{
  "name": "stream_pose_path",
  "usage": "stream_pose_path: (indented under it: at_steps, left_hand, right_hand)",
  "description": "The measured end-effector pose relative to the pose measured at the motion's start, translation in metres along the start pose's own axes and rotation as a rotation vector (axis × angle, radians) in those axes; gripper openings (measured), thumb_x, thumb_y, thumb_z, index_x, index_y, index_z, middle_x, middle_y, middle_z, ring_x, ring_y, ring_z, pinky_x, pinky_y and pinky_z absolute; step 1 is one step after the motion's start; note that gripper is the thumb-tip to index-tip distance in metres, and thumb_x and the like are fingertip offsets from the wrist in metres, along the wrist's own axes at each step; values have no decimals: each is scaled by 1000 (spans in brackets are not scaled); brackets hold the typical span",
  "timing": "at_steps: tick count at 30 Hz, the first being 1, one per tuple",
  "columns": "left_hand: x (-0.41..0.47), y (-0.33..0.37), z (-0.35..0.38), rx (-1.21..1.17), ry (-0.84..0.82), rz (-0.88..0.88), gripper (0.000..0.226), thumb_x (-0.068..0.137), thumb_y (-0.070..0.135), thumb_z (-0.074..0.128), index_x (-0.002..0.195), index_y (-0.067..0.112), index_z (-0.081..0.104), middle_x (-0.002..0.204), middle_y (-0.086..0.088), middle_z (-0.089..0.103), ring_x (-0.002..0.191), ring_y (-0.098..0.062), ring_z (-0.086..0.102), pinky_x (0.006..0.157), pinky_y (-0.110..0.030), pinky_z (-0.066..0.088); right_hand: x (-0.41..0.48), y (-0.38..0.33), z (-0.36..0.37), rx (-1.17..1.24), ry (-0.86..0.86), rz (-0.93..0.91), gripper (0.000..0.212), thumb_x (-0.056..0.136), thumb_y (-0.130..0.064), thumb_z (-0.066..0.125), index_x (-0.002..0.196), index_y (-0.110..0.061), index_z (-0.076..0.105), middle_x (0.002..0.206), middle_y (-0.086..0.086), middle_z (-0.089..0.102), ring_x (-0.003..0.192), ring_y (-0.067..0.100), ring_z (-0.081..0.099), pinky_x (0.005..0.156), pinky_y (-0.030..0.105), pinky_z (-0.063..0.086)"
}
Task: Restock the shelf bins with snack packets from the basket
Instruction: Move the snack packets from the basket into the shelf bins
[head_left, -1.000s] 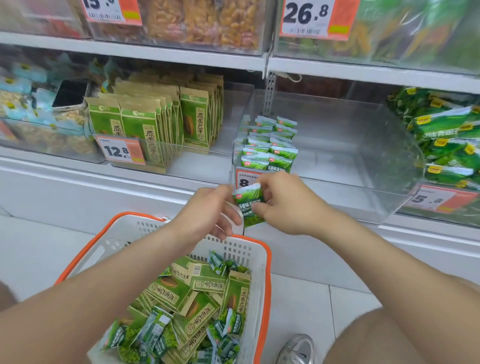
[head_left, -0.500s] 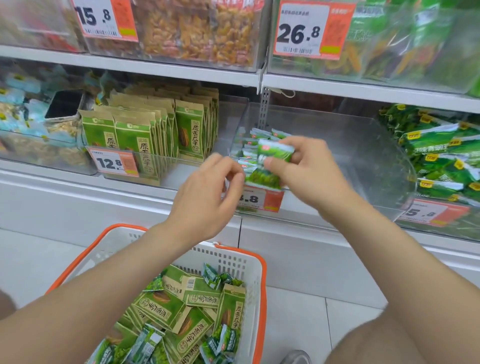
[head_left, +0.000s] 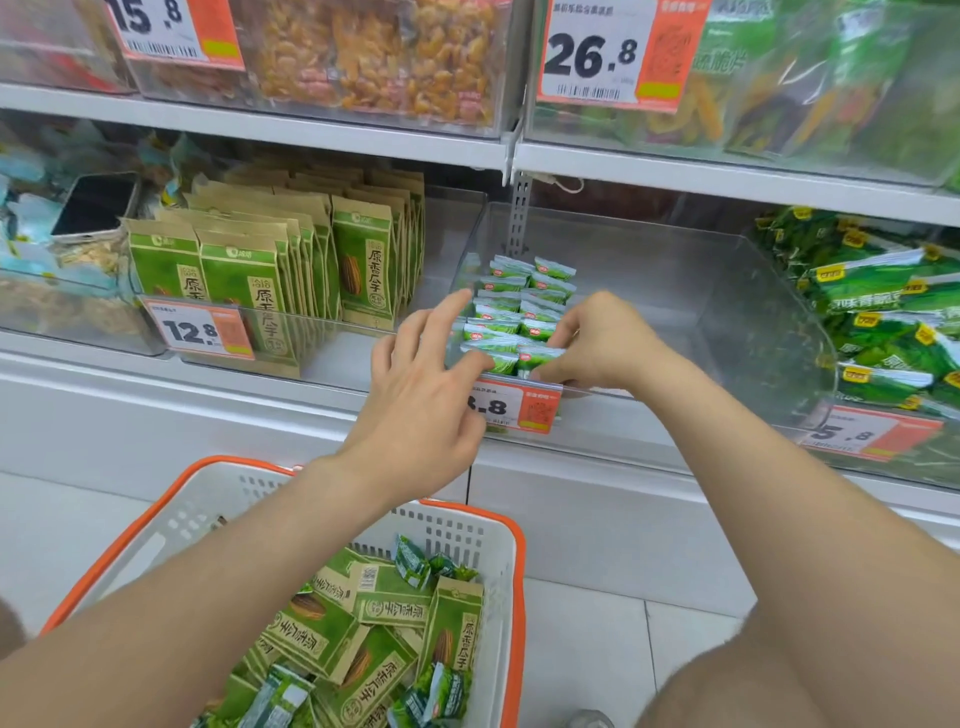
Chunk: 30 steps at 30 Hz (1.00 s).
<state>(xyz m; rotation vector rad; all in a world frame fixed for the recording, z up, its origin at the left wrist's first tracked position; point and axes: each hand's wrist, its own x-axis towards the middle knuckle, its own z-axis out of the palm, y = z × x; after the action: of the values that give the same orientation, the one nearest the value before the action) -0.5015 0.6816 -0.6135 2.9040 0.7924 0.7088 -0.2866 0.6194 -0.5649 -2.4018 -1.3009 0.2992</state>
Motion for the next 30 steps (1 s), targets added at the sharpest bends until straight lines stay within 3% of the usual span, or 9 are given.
stream_pose_path:
  at_steps: [5, 9, 11, 14, 17, 19, 21, 25, 30]
  left_hand:
    - [-2, -4, 3, -8, 7, 33, 42, 82, 17, 59, 124, 22, 61, 169, -8, 15, 148, -35, 24, 107, -53, 27]
    - [-5, -2, 1, -16, 20, 37, 49, 82, 15, 61, 130, 20, 57, 168, -11, 17, 144, -37, 29, 103, -52, 32]
    - [-7, 0, 0, -36, 60, 36, 56, 81, 13, 61, 136, 18, 54, 165, -13, 19, 140, -39, 32, 100, -51, 35]
    - [-12, 4, -2, -42, 182, 36, 54, 80, 9, 63, 133, 13, 56, 155, -18, 31, 132, -43, 39, 99, -52, 37]
    - [-20, 1, 0, 1, 341, 105, 34, 77, 5, 66, 111, 8, 62, 125, -18, 49, 105, -40, 48, 86, -50, 41]
    - [-26, -5, 6, 16, 326, 187, 21, 77, 4, 64, 97, 8, 59, 105, -13, 51, 89, -35, 47, 75, -49, 41]
    - [-35, -13, 19, -4, 196, 213, 16, 77, 10, 62, 92, 11, 55, 93, -6, 52, 82, -33, 48, 69, -47, 41]
    - [-62, -13, 48, -34, -269, 65, 7, 89, 28, 57, 92, 22, 54, 93, 1, 62, 85, -29, 62, 62, -36, 39]
    - [-101, -9, 87, -95, -941, -9, 32, 99, 36, 52, 83, 12, 64, 88, -9, 70, 82, -30, 66, 75, -40, 57]
  right_hand:
    - [-9, -7, 2, -68, 32, -1, 49, 69, -34, 96, 81, 0, 63, 75, 17, 68, 59, 29, 73, 53, 45, 62]
    - [-13, -10, -1, -12, 23, 20, 56, 72, -25, 90, 101, 16, 65, 99, 37, 65, 99, 41, 68, 79, 61, 57]
    - [-14, -8, -4, 87, -12, 63, 47, 79, -19, 81, 105, 16, 63, 105, 40, 62, 102, 43, 66, 82, 64, 56]
    - [-22, -3, -6, 154, -36, 76, 13, 90, -9, 60, 91, 4, 59, 99, 37, 67, 96, 40, 71, 69, 47, 64]
    - [-34, -4, -8, 20, 255, -97, 16, 93, -12, 53, 94, -13, 69, 80, 6, 69, 104, 30, 63, 79, 33, 50]
    - [-51, -15, -9, 80, 374, -269, 18, 86, -11, 55, 91, -22, 68, 71, -6, 68, 80, 16, 66, 78, 33, 52]
    - [-72, -30, -5, 120, 269, -395, 18, 79, -12, 57, 86, -25, 69, 62, -8, 67, 64, 8, 64, 73, 30, 55]
    - [-107, -43, 32, -202, -156, -557, 17, 79, -21, 56, 87, -25, 71, 68, -8, 65, 73, 15, 64, 68, 35, 57]
    - [-146, -34, 110, -615, -752, -551, 11, 96, -10, 52, 91, -14, 62, 77, 0, 52, 66, 21, 54, 50, 29, 41]
